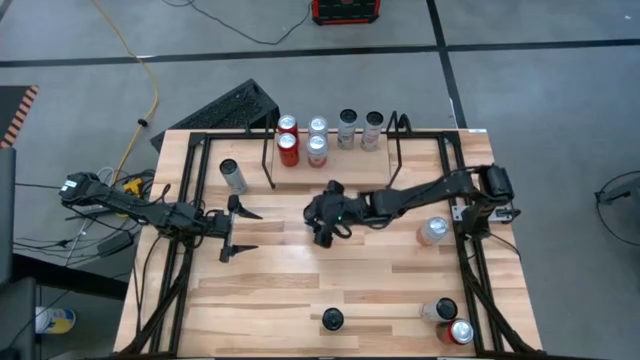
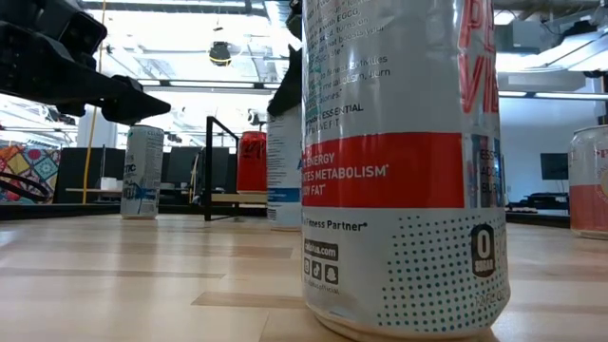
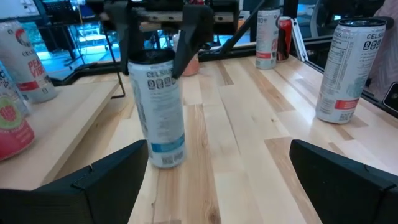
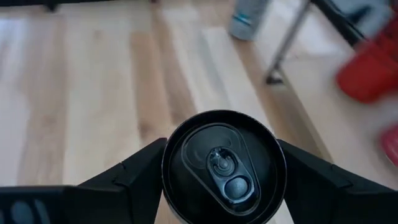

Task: Place canned beverage on shelf
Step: Put the bottom white blue soda can on the shelf and align with other white blue soda can

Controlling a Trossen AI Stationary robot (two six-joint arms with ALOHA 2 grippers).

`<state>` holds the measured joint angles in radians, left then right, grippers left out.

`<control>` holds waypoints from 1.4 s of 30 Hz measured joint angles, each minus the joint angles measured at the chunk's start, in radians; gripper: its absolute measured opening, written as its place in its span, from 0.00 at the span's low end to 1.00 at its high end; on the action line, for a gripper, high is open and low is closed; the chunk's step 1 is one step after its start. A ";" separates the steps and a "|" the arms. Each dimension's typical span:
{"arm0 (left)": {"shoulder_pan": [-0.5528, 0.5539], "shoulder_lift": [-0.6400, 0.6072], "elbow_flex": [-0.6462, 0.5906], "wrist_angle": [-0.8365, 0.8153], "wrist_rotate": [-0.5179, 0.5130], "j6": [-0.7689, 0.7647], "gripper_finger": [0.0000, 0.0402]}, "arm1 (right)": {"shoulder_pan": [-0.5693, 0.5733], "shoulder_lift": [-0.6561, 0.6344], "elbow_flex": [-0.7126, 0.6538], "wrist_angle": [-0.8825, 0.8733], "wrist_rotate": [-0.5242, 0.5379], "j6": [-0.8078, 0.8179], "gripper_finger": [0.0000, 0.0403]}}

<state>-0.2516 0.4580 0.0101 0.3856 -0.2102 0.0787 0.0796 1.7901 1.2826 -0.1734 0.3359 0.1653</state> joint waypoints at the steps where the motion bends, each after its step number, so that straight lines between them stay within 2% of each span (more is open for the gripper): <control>1: 0.000 0.000 0.000 -0.002 0.000 -0.004 0.94 | 0.014 0.000 0.013 -0.040 0.049 0.043 0.71; 4: 0.000 0.000 0.000 -0.002 0.000 -0.008 0.94 | 0.053 0.001 0.043 -0.142 0.179 0.155 0.71; 6: 0.000 0.000 0.000 -0.002 0.000 -0.008 0.94 | 0.074 0.002 0.050 -0.134 0.245 0.257 0.71; 14: 0.000 0.000 0.000 -0.002 0.000 -0.013 0.94 | 0.115 0.002 0.052 -0.185 0.431 0.567 0.72; 19: 0.000 0.000 0.000 -0.009 0.000 -0.019 0.94 | 0.096 0.002 0.052 -0.337 0.462 0.682 0.73; 23: 0.000 0.000 0.000 -0.009 0.000 -0.019 0.94 | 0.090 0.002 0.052 -0.374 0.485 0.729 0.73; 29: 0.000 0.000 0.000 -0.009 -0.007 -0.015 0.94 | 0.082 0.001 0.053 -0.370 0.476 0.702 0.74; 37: 0.000 0.000 0.000 -0.008 -0.008 -0.015 0.94 | 0.081 0.001 0.053 -0.362 0.477 0.665 0.81; 42: 0.000 0.000 0.000 -0.010 -0.009 -0.015 0.94 | 0.075 -0.001 0.054 -0.363 0.477 0.651 0.82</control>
<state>-0.2516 0.4580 0.0101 0.3756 -0.2195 0.0635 0.1544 1.7889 1.3369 -0.5362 0.8131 0.8159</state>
